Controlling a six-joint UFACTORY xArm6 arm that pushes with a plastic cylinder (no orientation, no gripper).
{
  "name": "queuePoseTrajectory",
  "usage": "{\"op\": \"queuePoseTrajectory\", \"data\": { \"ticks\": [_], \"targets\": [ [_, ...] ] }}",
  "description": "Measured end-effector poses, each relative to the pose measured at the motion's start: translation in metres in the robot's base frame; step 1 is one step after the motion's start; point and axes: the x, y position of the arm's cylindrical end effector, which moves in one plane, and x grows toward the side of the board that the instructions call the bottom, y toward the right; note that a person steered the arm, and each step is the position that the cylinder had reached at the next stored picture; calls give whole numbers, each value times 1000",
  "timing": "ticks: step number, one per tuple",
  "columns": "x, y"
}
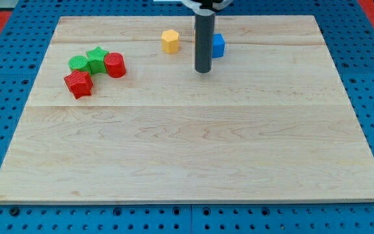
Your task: Move the blue cube and yellow heart a bit up
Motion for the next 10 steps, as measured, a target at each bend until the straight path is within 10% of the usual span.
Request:
{"op": "queuePoseTrajectory", "data": {
  "ticks": [10],
  "targets": [
    [-55,39]
  ]
}}
